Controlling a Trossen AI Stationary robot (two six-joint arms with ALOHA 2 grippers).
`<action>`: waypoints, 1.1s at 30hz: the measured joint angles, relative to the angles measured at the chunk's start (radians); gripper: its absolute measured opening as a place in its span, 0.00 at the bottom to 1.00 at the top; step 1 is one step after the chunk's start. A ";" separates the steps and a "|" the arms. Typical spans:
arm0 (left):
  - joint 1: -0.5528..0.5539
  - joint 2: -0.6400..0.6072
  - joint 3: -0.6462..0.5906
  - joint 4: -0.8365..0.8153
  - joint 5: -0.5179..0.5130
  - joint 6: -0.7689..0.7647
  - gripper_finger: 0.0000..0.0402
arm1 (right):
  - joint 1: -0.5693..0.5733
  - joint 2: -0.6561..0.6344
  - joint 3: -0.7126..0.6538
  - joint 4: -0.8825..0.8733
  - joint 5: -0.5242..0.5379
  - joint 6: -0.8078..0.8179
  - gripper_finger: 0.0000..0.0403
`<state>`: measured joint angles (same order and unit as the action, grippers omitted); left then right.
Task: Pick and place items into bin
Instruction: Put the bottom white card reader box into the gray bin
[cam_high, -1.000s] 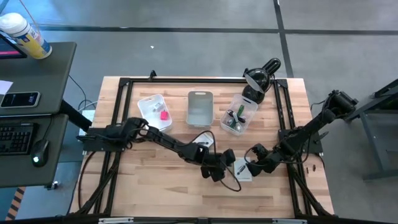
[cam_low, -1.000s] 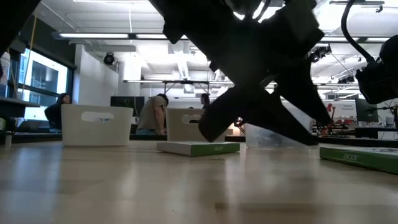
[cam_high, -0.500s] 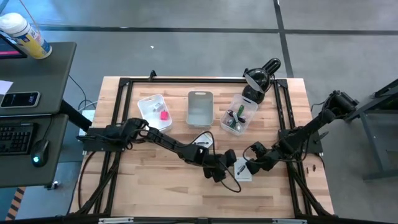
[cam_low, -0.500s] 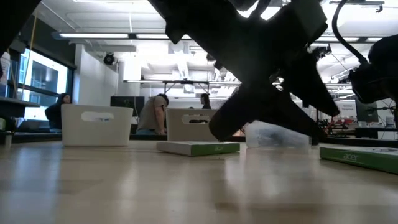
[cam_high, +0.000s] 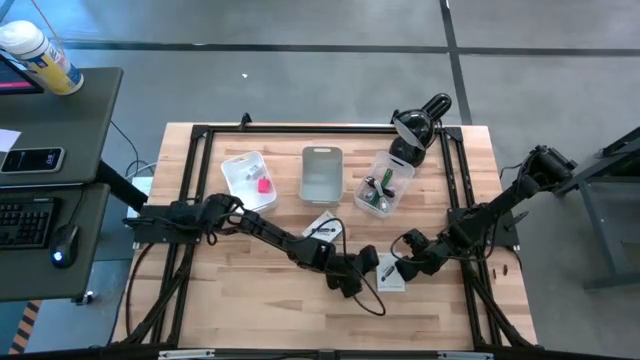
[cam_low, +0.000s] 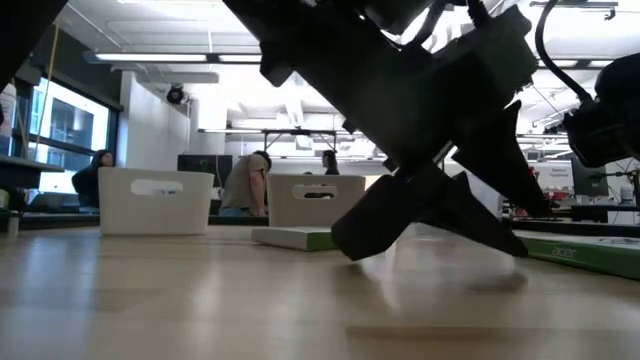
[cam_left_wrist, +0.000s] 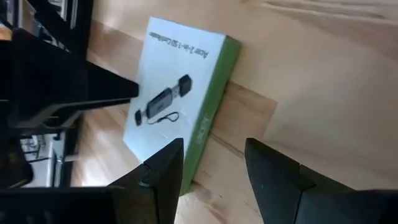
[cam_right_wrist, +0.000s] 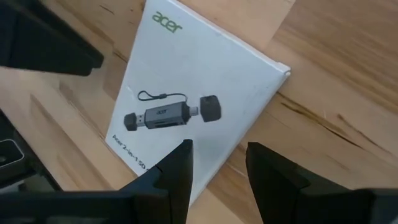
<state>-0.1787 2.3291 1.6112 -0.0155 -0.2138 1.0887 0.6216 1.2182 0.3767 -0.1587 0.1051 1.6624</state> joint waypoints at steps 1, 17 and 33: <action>0.001 0.000 0.000 0.002 0.000 0.007 0.40 | 0.000 0.000 0.000 0.006 0.001 -0.003 0.35; -0.009 0.014 0.002 0.023 -0.014 0.059 0.40 | -0.053 0.000 0.000 0.058 -0.031 -0.029 0.35; -0.029 0.018 0.002 0.017 -0.047 0.037 0.40 | 0.065 0.000 0.001 -0.035 -0.028 0.040 0.25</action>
<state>-0.2081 2.3471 1.6131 0.0017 -0.2604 1.1255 0.6863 1.2186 0.3779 -0.1936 0.0767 1.7021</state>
